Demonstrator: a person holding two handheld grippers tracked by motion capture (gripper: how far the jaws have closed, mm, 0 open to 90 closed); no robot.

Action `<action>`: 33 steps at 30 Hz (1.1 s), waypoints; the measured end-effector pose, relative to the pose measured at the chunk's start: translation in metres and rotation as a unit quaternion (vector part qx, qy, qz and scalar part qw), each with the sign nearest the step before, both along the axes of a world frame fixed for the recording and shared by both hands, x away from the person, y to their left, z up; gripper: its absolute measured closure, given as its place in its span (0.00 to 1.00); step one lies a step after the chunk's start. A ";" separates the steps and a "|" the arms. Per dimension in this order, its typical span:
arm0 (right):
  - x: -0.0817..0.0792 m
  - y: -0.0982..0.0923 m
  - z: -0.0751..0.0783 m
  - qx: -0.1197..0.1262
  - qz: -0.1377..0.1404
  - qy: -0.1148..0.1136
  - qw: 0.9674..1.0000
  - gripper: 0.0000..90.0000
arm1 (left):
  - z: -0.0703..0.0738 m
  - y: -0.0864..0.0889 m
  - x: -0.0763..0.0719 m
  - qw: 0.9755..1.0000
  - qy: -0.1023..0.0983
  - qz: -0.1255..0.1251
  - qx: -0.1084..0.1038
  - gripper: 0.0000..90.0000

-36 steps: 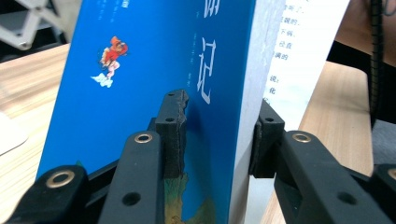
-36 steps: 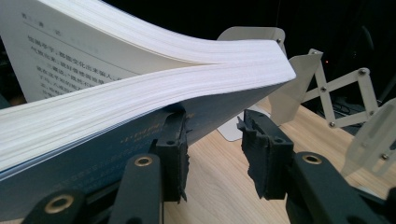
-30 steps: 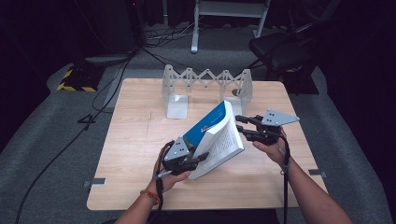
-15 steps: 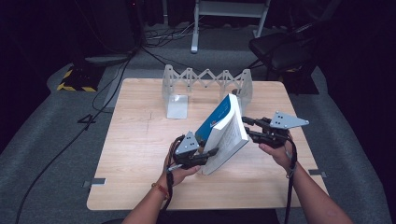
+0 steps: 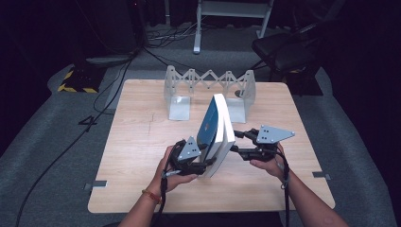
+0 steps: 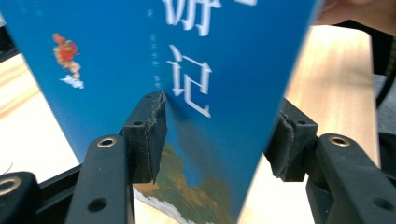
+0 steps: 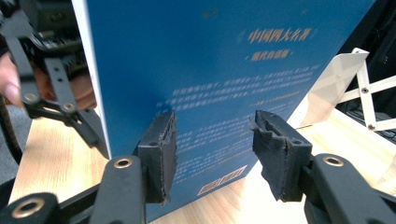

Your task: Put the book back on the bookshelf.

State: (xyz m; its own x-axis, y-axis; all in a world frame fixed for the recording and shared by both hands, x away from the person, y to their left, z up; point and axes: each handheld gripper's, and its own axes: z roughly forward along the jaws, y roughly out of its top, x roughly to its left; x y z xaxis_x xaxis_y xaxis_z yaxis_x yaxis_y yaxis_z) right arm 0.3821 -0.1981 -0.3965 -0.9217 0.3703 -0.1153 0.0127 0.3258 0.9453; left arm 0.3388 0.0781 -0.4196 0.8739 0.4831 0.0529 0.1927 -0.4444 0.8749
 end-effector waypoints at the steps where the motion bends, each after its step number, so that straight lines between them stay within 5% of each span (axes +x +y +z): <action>1: 0.000 0.001 -0.001 0.001 0.004 0.002 1.000 0.55 | 0.001 0.000 -0.003 1.000 0.002 -0.012 0.002 0.48; 5: -0.003 0.003 -0.003 0.000 0.010 0.008 1.000 0.55 | 0.002 -0.005 -0.011 1.000 -0.002 -0.014 0.012 0.32; 12: -0.004 0.009 -0.004 -0.002 0.017 0.007 1.000 0.54 | -0.004 -0.022 -0.023 0.999 -0.020 0.044 0.024 0.15; 17: -0.005 0.016 -0.003 -0.004 0.026 0.008 1.000 0.52 | -0.006 -0.025 -0.024 0.996 -0.026 0.080 0.019 0.15; 23: -0.005 0.024 -0.003 -0.012 0.026 0.006 1.000 0.46 | -0.010 -0.038 -0.028 0.989 -0.043 0.139 0.040 0.12; 30: -0.005 0.031 -0.002 -0.011 0.017 0.009 1.000 0.41 | -0.018 -0.036 -0.021 0.983 -0.037 0.182 0.011 0.21; 33: -0.005 0.032 -0.003 -0.013 0.007 0.006 1.000 0.41 | -0.019 -0.033 -0.019 0.982 -0.034 0.187 0.001 0.27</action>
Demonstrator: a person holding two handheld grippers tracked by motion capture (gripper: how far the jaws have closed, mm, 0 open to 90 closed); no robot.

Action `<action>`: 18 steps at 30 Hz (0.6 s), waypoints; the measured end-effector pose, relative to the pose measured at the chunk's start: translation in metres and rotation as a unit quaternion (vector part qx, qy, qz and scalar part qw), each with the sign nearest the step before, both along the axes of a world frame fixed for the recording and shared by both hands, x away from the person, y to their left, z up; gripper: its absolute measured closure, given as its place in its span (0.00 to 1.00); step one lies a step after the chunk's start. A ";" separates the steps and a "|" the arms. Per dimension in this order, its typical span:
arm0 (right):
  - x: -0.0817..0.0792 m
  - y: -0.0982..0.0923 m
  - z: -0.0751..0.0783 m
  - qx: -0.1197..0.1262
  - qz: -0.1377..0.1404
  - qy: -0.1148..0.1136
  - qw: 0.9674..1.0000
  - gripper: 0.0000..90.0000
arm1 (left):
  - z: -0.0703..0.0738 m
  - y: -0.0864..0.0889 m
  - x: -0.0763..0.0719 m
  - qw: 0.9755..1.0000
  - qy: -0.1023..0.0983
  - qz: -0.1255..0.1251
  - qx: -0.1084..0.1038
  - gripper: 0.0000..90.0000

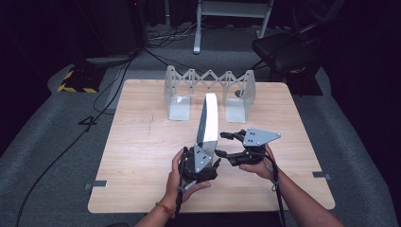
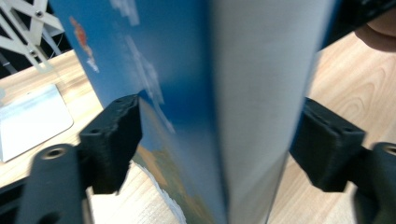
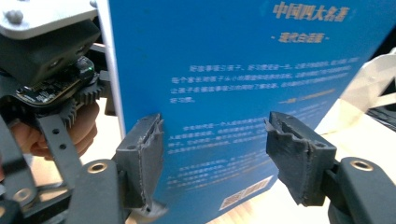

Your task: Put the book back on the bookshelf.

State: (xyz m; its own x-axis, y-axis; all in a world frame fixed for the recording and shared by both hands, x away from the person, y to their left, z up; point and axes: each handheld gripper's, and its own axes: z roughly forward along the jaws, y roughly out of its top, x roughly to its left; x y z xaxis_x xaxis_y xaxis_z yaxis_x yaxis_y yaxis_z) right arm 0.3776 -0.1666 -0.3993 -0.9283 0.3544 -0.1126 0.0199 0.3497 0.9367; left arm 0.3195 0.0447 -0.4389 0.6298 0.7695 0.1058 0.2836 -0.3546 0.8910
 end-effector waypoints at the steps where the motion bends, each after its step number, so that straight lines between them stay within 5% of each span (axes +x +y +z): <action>1: 0.001 0.000 0.000 0.000 -0.003 0.002 1.000 0.41 | -0.001 0.002 0.000 1.000 0.000 0.001 -0.005 0.31; 6: 0.007 -0.001 -0.005 -0.010 -0.017 0.009 1.000 0.42 | -0.001 0.010 0.002 0.999 0.009 -0.020 -0.024 0.38; 12: 0.017 -0.016 -0.011 -0.019 -0.030 0.027 0.999 0.40 | 0.001 0.032 0.003 0.999 0.007 -0.030 -0.021 0.64; 18: 0.024 -0.044 -0.018 -0.061 -0.036 0.047 0.996 0.38 | 0.000 0.043 0.009 0.998 0.021 -0.052 -0.033 0.66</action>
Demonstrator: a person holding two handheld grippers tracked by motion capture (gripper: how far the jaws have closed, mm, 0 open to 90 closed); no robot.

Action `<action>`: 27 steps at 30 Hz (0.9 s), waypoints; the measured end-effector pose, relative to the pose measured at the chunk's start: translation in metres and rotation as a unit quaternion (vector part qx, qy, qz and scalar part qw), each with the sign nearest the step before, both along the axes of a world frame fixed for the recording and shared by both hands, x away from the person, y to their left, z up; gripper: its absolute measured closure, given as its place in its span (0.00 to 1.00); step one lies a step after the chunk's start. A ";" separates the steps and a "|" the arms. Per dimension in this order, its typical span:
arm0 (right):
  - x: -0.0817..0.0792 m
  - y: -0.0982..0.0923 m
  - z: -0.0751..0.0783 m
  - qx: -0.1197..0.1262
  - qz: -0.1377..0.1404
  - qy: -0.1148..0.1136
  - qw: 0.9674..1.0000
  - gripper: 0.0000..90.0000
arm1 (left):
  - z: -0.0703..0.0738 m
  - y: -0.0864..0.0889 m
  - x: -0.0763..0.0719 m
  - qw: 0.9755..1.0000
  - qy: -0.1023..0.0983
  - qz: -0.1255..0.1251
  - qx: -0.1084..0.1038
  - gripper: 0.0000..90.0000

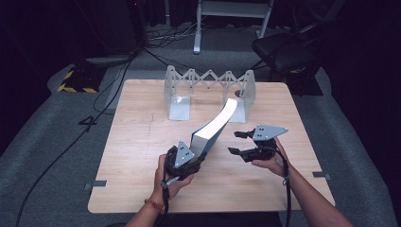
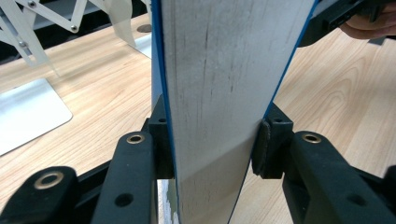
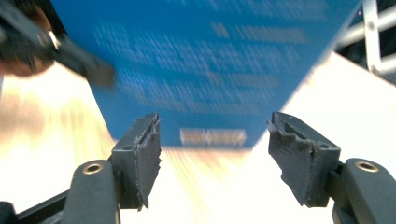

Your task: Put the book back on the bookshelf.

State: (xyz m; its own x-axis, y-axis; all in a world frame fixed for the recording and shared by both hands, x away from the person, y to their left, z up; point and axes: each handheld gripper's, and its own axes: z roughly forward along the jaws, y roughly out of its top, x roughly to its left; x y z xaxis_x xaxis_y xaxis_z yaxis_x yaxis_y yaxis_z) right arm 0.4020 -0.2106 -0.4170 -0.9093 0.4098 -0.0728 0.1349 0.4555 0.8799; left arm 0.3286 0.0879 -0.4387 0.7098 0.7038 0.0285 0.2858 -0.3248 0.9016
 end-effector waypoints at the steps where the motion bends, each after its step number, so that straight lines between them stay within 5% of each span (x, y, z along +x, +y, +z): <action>1: 0.002 -0.008 -0.002 -0.003 -0.003 0.008 1.000 0.38 | 0.000 0.002 0.001 1.000 0.002 -0.002 -0.005 0.66; 7: 0.007 -0.059 -0.022 -0.041 -0.039 0.028 0.998 0.37 | -0.003 0.011 0.009 0.999 0.017 -0.025 -0.038 0.66; 15: 0.019 -0.110 -0.041 -0.054 -0.060 0.072 0.994 0.34 | -0.003 -0.009 0.019 0.995 0.033 -0.070 -0.065 0.66; 21: 0.023 -0.119 -0.050 -0.048 -0.059 0.086 0.993 0.34 | -0.002 -0.024 0.020 0.988 0.045 -0.126 -0.079 0.66; 22: 0.023 -0.120 -0.051 -0.046 -0.057 0.087 0.994 0.34 | -0.002 -0.028 0.017 0.984 0.050 -0.149 -0.079 0.66; 23: 0.023 -0.120 -0.051 -0.046 -0.057 0.087 0.994 0.34 | -0.002 -0.028 0.017 0.984 0.050 -0.149 -0.079 0.66; 27: 0.022 -0.121 -0.054 -0.047 -0.053 0.089 0.994 0.34 | -0.001 -0.028 0.014 0.976 0.061 -0.189 -0.084 0.66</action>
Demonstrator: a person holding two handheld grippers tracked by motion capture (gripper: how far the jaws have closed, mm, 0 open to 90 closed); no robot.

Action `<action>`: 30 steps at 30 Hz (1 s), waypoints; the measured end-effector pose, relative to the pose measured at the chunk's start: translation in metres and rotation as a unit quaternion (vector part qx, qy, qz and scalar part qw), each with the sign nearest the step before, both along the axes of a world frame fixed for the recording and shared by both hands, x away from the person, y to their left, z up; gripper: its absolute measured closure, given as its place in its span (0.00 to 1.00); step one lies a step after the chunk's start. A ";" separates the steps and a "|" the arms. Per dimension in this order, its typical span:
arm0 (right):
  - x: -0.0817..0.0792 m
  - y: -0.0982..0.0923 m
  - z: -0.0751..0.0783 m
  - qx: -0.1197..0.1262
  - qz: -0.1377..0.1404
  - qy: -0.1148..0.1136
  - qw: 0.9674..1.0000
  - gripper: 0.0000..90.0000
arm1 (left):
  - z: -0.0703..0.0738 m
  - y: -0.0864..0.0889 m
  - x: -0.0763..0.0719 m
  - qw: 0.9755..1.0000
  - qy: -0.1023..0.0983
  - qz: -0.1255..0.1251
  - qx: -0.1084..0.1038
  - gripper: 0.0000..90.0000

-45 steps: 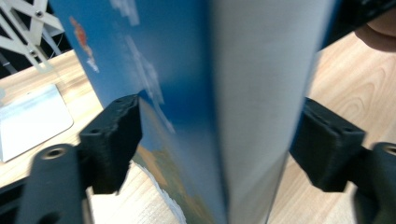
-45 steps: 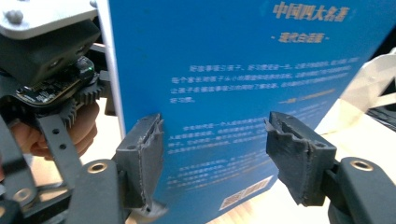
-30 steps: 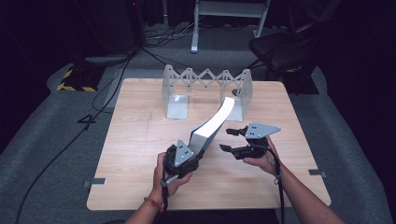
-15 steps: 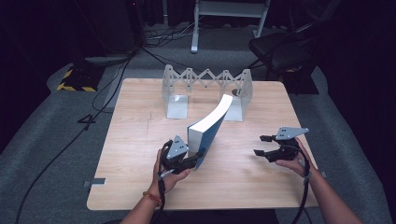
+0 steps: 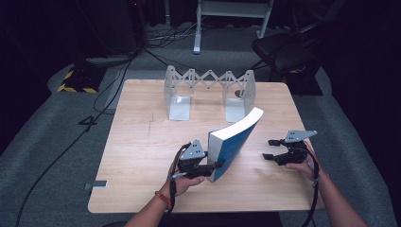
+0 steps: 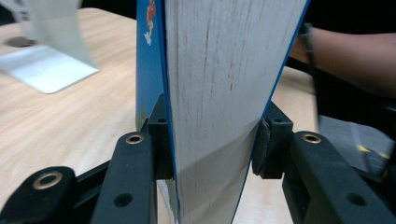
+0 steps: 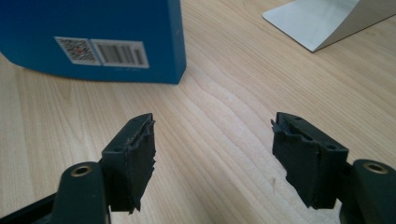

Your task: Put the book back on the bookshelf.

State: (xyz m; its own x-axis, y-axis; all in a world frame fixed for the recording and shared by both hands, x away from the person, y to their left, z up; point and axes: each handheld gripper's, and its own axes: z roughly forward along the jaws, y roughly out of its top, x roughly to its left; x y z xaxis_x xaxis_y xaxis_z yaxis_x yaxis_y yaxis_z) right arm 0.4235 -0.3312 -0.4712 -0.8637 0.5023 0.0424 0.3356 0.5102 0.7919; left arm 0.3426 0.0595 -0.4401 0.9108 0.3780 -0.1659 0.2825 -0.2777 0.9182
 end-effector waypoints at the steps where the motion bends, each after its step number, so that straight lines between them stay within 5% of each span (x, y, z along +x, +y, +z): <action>1: -0.001 0.001 -0.001 0.000 0.002 0.000 1.000 0.34 | 0.000 0.001 -0.001 1.000 -0.001 -0.006 0.001 0.66; 17: -0.016 0.036 -0.001 0.004 0.073 -0.012 0.997 0.36 | 0.006 0.034 -0.003 0.997 0.009 -0.073 0.037 0.66; 30: -0.018 0.077 -0.001 0.021 0.130 -0.020 0.991 0.36 | 0.005 0.037 -0.011 0.996 -0.028 -0.062 0.064 0.64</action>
State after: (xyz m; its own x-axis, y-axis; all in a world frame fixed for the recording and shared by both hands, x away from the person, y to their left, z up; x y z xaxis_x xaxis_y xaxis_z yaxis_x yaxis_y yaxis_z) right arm 0.4055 -0.2538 -0.4718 -0.9649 0.2617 0.0212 0.1649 0.5412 0.8246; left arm 0.3318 0.0961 -0.4354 0.9583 0.2770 -0.0704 0.1875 -0.4237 0.8862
